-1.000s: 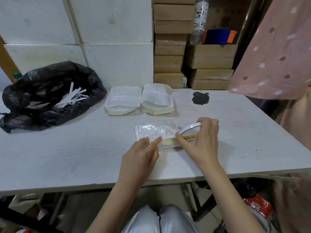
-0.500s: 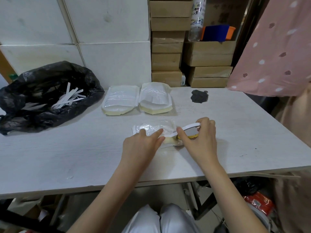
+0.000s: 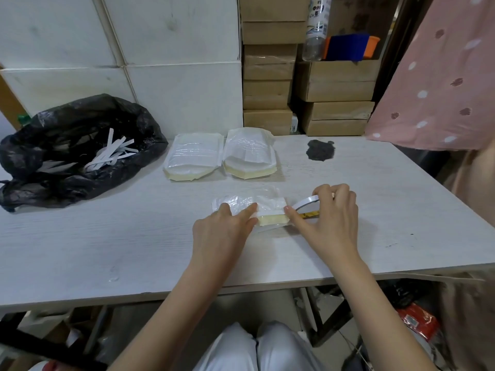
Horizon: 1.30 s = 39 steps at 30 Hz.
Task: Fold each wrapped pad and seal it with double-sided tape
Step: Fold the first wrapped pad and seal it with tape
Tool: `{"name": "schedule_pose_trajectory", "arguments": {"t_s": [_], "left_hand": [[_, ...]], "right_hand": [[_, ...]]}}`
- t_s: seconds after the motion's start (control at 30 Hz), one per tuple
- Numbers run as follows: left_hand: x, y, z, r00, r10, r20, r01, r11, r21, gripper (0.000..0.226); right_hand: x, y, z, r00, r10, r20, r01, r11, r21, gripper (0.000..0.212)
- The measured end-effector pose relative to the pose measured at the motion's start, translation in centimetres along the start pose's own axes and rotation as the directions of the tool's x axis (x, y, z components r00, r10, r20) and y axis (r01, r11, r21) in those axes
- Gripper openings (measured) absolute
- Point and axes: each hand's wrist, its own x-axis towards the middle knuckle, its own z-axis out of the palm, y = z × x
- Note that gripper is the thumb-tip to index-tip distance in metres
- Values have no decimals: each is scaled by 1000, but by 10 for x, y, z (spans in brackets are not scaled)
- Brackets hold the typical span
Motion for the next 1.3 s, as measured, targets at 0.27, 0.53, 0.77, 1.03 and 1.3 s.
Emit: {"name": "schedule_pose_trajectory", "arguments": {"t_s": [0.27,0.53,0.77,1.03,1.3], "left_hand": [[25,15,-6,990,103,-95,-99,994,42,27],[26,33,23,935,309,-176,-339,924,-179,37],[9,27,34,912,325,-248,-380,899,-217,34],[9,30,43,915,326,-239,-371,911,-177,34],[9,34,43,941,292,-169,-314,941,-124,29]], "right_hand": [[4,3,-8,983,-175,47,177,983,-48,32],[3,9,-9,903,-287,321,263,958,115,15],[3,7,-17,913,-77,400,-60,945,320,9],[1,3,-10,916,-167,364,43,945,324,7],[-13,0,-10,960,-92,264,-21,918,396,6]]}}
